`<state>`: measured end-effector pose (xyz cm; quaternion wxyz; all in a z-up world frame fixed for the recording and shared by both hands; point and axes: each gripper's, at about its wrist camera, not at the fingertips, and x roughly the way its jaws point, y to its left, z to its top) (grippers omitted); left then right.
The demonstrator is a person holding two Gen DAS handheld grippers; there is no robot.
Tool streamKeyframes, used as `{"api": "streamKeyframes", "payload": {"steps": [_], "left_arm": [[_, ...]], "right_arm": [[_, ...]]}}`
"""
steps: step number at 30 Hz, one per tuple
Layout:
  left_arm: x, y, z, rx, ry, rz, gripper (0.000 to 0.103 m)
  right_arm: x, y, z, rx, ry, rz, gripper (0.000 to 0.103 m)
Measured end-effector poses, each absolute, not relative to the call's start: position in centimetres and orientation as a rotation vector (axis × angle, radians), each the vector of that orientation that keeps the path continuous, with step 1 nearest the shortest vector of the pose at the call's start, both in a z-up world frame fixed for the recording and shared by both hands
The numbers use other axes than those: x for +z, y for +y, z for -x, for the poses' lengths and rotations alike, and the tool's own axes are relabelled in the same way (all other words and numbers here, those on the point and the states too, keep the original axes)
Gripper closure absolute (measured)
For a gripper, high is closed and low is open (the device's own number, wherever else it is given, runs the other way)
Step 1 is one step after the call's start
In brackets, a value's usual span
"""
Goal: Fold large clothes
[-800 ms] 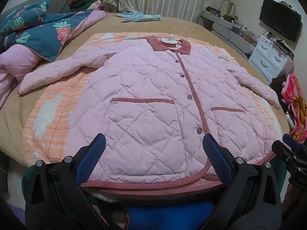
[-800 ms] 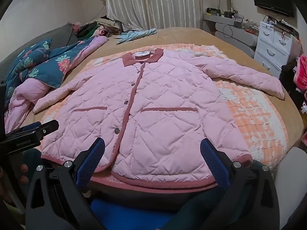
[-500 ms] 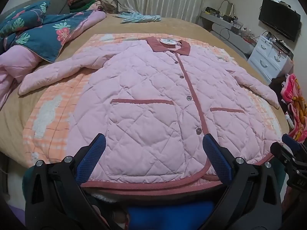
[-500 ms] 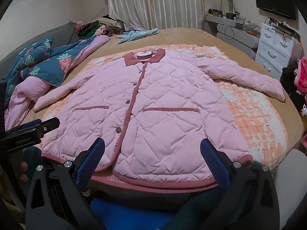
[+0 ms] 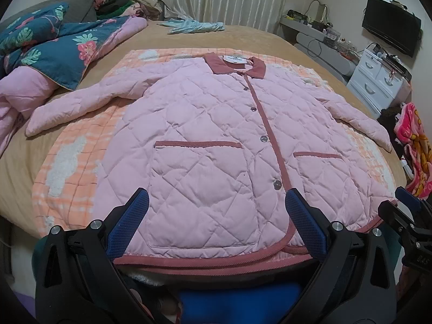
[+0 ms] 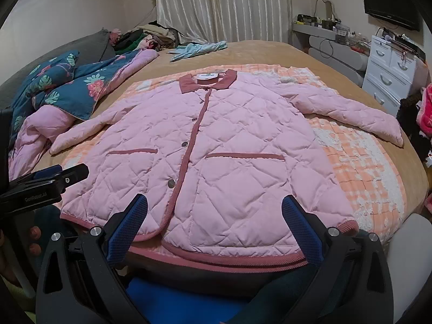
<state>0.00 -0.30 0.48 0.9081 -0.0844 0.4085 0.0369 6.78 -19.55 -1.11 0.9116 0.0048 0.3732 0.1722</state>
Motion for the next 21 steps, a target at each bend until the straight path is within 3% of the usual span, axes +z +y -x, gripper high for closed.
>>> {"api": "streamKeyframes", "payload": {"steps": [21], "left_arm": [[0.64,-0.53,-0.06,0.074,0.840,0.171,0.008]], "right_arm": [[-1.05,-19.15,-6.80,0.372,0.769,0.000,0.004]]}}
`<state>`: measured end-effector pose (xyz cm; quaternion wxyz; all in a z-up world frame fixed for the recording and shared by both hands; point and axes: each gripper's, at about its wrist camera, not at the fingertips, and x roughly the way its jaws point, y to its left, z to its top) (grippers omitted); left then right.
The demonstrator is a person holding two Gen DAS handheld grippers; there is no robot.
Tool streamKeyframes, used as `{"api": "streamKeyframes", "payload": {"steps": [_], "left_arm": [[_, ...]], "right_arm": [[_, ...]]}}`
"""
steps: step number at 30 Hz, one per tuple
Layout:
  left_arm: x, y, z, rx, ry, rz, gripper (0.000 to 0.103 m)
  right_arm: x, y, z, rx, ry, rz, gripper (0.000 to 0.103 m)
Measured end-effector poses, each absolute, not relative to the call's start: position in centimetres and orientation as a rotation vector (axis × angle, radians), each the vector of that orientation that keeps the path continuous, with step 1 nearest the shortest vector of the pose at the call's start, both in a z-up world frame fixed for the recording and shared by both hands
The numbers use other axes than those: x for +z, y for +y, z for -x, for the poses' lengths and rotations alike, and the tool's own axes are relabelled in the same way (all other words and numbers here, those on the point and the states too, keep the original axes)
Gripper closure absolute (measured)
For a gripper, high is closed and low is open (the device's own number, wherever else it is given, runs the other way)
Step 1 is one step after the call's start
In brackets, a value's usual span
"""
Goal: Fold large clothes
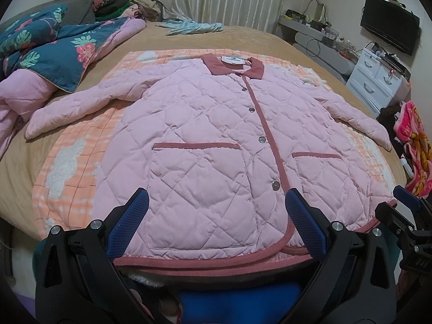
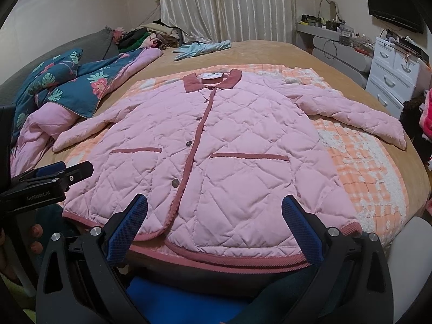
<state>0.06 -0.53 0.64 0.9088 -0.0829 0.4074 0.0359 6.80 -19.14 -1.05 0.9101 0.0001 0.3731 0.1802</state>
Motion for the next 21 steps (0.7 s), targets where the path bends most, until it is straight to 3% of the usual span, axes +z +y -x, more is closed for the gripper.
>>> {"api": "streamKeyframes", "payload": {"steps": [21], "left_arm": [[0.69,-1.05,-0.50,0.068,0.845,0.172,0.008]], "right_arm": [[-1.28,-18.93,-7.18,0.376,0.779,0.004,0.004]]}}
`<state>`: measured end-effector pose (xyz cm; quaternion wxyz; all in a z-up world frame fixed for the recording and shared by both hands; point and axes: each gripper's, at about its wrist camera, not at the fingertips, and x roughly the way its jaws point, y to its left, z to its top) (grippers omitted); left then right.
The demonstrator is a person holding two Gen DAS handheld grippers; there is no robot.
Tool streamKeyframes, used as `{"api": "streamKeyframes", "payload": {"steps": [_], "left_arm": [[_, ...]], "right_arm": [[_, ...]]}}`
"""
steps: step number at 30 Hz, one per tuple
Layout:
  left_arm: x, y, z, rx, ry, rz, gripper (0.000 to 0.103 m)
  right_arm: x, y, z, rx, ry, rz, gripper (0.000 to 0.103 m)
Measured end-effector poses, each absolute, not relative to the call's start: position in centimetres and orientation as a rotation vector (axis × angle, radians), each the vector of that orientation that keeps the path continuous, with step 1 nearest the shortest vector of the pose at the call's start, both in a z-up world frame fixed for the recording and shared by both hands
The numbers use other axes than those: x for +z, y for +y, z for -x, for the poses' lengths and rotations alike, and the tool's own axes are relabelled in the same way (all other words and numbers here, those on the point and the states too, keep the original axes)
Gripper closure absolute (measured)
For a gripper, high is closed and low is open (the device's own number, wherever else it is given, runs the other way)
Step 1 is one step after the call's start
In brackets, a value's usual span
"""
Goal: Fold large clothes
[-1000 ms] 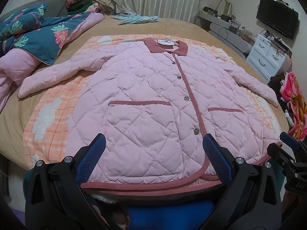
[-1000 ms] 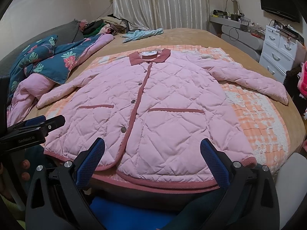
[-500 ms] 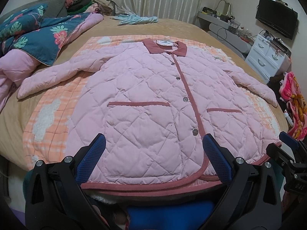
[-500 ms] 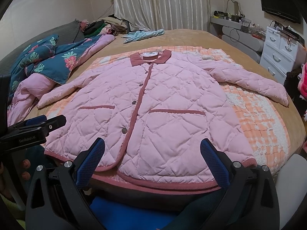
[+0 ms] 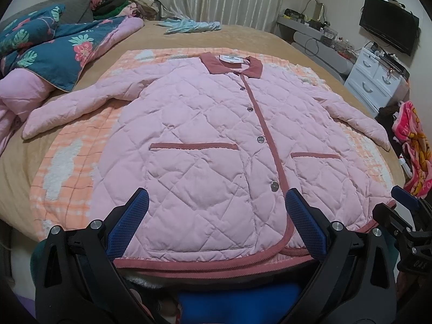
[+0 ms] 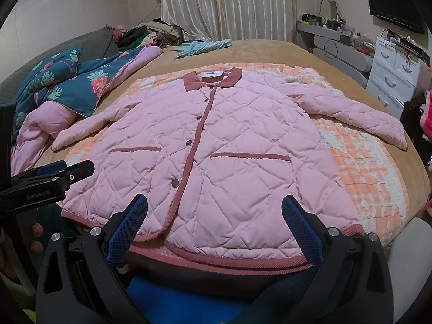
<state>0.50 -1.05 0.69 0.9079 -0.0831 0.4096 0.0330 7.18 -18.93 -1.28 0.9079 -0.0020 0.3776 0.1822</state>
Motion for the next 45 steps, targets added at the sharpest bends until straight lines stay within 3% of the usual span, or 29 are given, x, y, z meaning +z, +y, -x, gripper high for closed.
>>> {"api": "streamKeyframes", "payload": {"steps": [29,45], "left_arm": [[2.7,2.0,-7.5,0.100,0.838,0.198,0.008],[5.1,2.2,-11.8,0.087,0.818,0.207,0.008]], "right_arm": [[0.9,-16.6,-15.1,0.411,0.822,0.027,0.004],[4.6,-15.5,-19.4,0.436,0.750,0.017,0.004]]}}
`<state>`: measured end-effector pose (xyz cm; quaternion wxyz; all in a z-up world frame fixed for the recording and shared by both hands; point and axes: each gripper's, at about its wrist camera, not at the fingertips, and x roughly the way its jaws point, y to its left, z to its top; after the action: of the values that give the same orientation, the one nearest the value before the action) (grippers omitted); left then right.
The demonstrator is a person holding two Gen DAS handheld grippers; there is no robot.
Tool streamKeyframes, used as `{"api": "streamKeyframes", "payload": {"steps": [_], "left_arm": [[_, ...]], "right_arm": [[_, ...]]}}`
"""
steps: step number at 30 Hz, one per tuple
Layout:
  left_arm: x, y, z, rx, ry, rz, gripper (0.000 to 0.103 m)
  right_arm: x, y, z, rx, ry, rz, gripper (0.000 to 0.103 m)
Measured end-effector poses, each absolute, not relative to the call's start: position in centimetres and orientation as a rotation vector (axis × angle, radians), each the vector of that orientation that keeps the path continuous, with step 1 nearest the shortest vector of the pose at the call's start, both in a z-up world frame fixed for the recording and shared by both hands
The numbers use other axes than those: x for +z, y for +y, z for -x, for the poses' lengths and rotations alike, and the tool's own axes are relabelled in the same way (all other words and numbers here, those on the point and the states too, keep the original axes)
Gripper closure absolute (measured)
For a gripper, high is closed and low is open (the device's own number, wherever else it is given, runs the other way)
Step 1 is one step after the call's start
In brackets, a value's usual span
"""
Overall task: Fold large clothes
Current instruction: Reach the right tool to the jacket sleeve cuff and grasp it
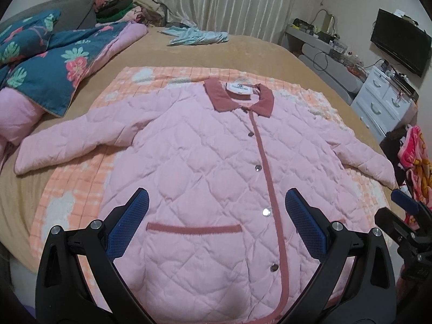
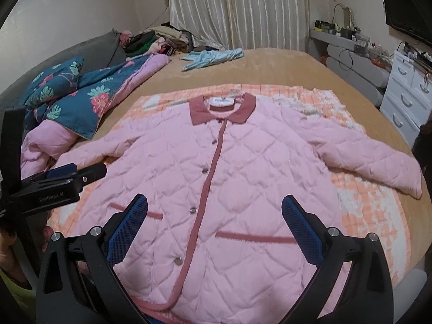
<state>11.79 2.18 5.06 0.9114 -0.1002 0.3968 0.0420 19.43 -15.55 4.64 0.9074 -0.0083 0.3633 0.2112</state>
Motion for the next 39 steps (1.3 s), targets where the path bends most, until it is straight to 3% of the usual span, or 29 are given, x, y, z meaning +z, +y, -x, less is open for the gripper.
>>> {"api": "streamKeyframes", "payload": {"steps": [26,39], "left_arm": [[7.5,0.0,-24.0,0.007,0.829,0.225,0.008],[4.5,-2.2,-30.6,0.003,0.888,0.231,0.008]], "right_arm": [[10.0,-19.3,-31.9,0.269,0.619,-0.054,0.004],[6.6,-24.6,-38.8,0.135,0.644,-0.137,0.004]]}}
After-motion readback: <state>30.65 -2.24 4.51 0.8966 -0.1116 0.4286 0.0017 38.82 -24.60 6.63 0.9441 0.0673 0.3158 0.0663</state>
